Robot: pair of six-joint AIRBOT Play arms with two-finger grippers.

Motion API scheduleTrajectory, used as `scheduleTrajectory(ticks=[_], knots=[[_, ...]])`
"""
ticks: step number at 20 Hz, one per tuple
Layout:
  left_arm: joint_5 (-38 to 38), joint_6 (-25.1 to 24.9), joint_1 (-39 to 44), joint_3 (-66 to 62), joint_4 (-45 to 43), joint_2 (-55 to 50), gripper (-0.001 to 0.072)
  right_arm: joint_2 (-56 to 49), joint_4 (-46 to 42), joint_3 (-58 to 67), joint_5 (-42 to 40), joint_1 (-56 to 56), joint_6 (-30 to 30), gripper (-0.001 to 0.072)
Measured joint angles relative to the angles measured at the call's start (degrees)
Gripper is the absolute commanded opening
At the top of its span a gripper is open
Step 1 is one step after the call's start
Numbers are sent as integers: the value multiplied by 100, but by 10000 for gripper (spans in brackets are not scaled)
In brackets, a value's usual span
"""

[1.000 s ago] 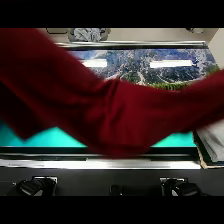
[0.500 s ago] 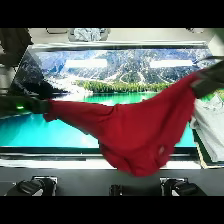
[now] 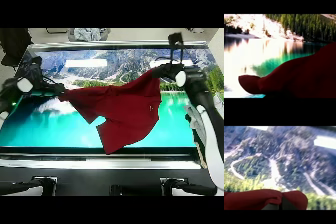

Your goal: Fold the shirts.

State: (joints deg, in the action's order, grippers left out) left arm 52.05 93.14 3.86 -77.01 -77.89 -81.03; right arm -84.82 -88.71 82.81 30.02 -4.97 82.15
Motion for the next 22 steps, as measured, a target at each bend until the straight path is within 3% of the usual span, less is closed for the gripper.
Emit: scheduleTrajectory(ticks=[1, 2, 3, 4, 8, 13, 17, 21, 22], knots=[[-28, -35, -15, -59, 133, -216, 112, -184, 219, -4, -59, 11, 44, 238], [-85, -63, -26, -105, 273, -391, 309, -321, 380, -9, -28, 24, 61, 442], [-70, -74, -33, -133, 382, -520, 604, -420, 509, -11, 70, 35, 61, 580], [-24, -81, -55, -173, 472, -610, 720, -446, 614, 9, 186, 61, 20, 605], [918, -195, -387, -511, 621, -774, 720, -173, 815, 229, 1244, 608, -640, 607], [2015, -492, -501, 96, 1178, -802, 716, 129, 1110, 155, 3672, 1788, -1757, 600], [1709, -833, -149, 1064, 2175, -804, 708, 184, 1386, -411, 4948, 2105, -2409, 601], [1036, -911, 199, 1528, 2691, -874, 699, 203, 1808, -905, 5305, 2166, -2715, 602], [901, -911, 275, 1578, 2791, -890, 602, 203, 1862, -984, 5340, 2175, -2756, 602]])
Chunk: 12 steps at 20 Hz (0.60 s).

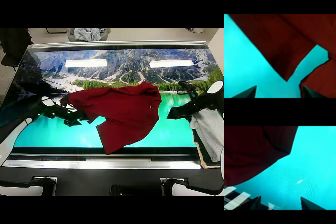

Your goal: Fold the shirts.

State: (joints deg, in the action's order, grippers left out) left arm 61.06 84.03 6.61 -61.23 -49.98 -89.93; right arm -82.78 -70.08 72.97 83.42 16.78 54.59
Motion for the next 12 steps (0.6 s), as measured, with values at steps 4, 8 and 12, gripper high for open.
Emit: scheduleTrajectory(ticks=[4, 8, 12], knots=[[-649, 111, 254, 87, 195, -37, 432, 85, 140, -227, 59, 4, -94, 602], [-1180, 341, 393, 122, 131, -66, 29, 496, 367, -1016, -229, 9, -131, 642], [-1329, 315, 396, 125, 181, 17, 28, 951, 1388, -2441, -881, -15, -317, 653]])
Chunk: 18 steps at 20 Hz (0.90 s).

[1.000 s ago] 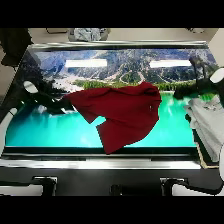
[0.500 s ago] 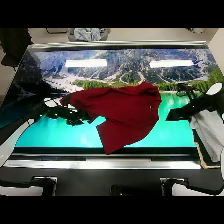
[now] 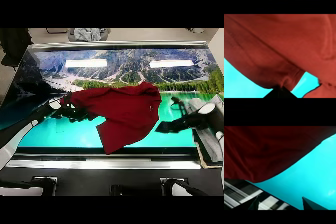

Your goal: Fold the shirts.

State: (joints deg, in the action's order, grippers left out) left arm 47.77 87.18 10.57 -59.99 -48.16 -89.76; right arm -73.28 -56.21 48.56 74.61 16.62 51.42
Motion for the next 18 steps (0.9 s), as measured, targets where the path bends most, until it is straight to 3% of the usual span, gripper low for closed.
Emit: scheduleTrajectory(ticks=[7, 8, 9, 10, 13, 18], knots=[[72, -323, -22, 2, -4, 433, 28, 205, 1451, -1510, -1681, -1294, 22, 646], [72, -337, -22, 2, -4, 479, 28, 221, 1550, -1565, -1934, -1475, 127, 583], [81, -348, -22, 2, -4, 518, 28, 219, 1637, -1611, -2229, -1641, 273, 382], [85, -363, -22, 2, -4, 549, 28, 208, 1650, -1646, -2507, -1775, 407, 33], [98, -481, -48, -13, -7, 708, 27, 245, 1637, -1635, -2848, -1978, 605, 41], [267, -1185, -575, -664, -13, 1781, 26, 1154, 1320, -433, -2844, -1325, 81, 41]])
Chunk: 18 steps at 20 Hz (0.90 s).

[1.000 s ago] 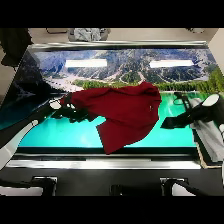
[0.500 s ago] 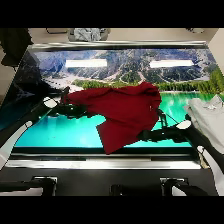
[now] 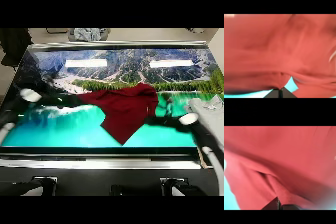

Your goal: Fold the shirts.

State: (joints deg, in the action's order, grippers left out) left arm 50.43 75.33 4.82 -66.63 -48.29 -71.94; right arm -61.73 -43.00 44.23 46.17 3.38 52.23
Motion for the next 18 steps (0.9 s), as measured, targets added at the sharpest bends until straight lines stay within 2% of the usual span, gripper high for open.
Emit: scheduleTrajectory(ticks=[5, 9, 14, 16, 18], knots=[[9, -201, -1224, -1836, 7, 1731, 25, 1456, -1209, 2745, -90, 1003, -310, 41], [-94, 55, -2234, -2900, -164, 2835, 25, 2273, -2439, 4433, -76, 1307, -236, 41], [275, 354, -2741, -3215, -811, 3464, 26, 2667, -3517, 5125, 540, 1405, 240, 42], [535, 452, -2802, -3062, -1154, 3576, 26, 2625, -3689, 5202, 1054, 1414, 354, 43], [737, 501, -2802, -2577, -1349, 3689, 26, 2415, -3821, 5224, 1928, 1423, 444, 43]])
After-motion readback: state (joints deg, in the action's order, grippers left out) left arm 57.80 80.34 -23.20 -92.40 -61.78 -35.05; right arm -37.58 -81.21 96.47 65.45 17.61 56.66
